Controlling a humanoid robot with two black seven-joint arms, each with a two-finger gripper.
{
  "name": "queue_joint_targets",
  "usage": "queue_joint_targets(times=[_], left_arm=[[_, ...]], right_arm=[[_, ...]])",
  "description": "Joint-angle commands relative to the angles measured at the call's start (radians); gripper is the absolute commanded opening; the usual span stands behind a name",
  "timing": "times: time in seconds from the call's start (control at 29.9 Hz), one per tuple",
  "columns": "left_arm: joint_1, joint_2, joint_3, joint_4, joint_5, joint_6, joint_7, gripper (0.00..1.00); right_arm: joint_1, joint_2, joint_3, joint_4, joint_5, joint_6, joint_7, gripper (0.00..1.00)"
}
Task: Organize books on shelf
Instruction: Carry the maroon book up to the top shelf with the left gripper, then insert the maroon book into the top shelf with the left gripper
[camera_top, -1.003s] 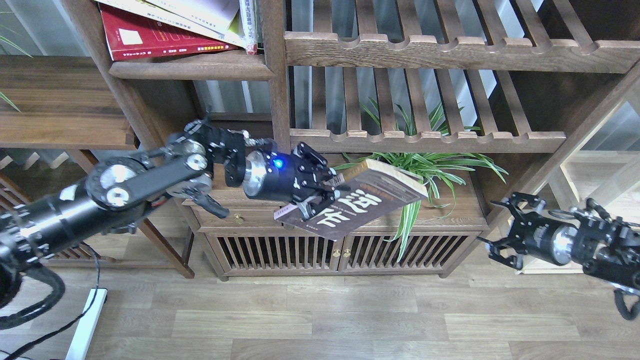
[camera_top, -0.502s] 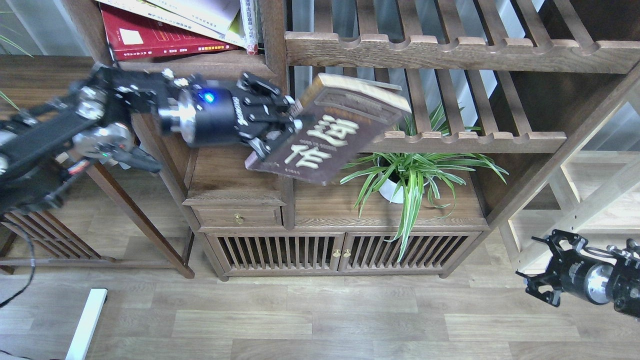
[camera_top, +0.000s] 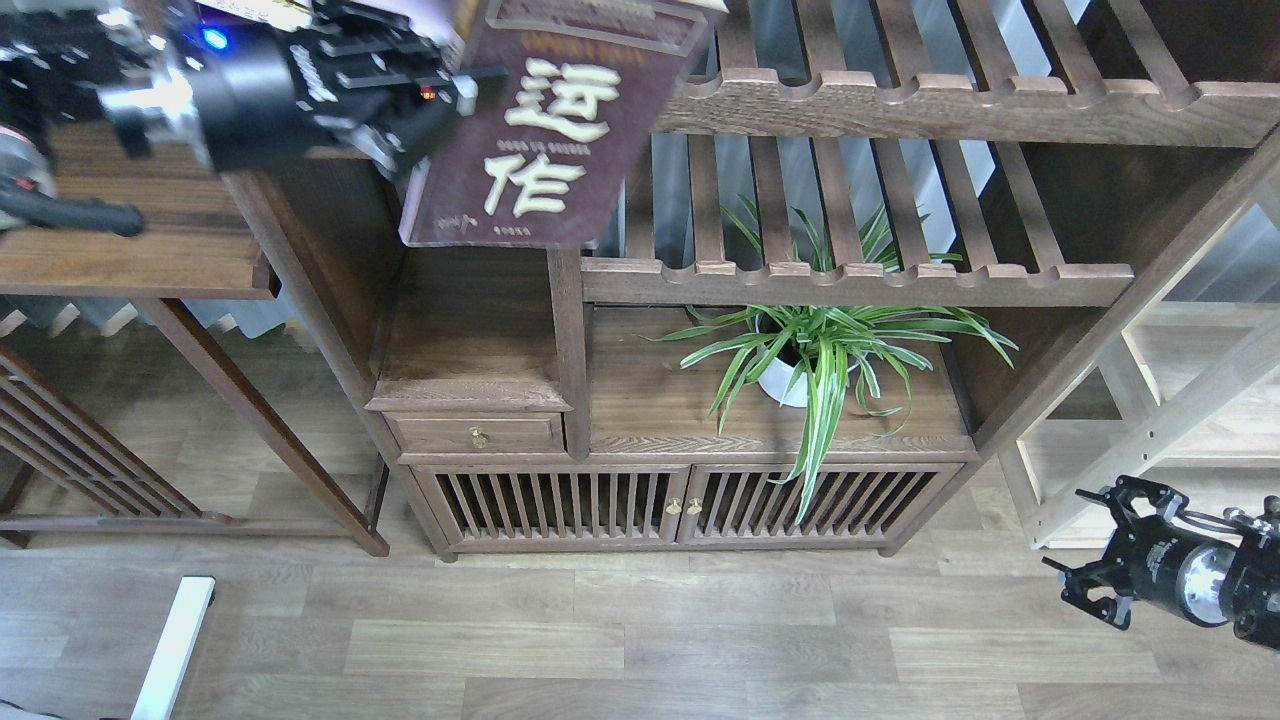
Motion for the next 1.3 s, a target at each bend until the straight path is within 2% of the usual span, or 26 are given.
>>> queue_joint_targets(times=[0.0,0.27,0.7,0.97,1.07,1.14,1.27], left_arm=[[-0.02,0.065,-0.015,-0.001,-0.071,0.0,0.001,0.0],[-0.078,0.199,-0.015,-0.024,-0.209,0.0,0.007,0.0],[-0.087,0.435,-0.02,-0.041,-0.312,0.0,0.007,0.0],[-0.083,0.478,-0.01,-0.039,-0.288,0.0,-0.014,0.0],[-0.081,0.461,-0.006,-0.041,-0.234,0.0,-0.042,0.0],[-0.081,0.437,-0.004,-0.041,-0.206,0.06,-0.055,0.0],[-0.079,0.346,-0.003,-0.041,-0.17,0.241,-0.062,0.0]], right_arm=[[-0.001,0.011,0.002,-0.006,0.001,0.0,0.0,0.85],[-0.004,0.024,0.002,-0.006,0.02,0.0,0.0,0.85],[-0.017,0.025,0.002,-0.006,0.02,-0.001,0.0,0.85],[-0.016,0.043,0.002,-0.006,0.021,-0.001,0.0,0.85],[-0.016,0.047,0.002,-0.006,0.021,-0.001,0.0,0.85],[-0.014,0.047,0.002,-0.007,0.021,-0.001,0.0,0.85],[-0.011,0.045,0.004,-0.006,0.021,0.0,0.0,0.85]])
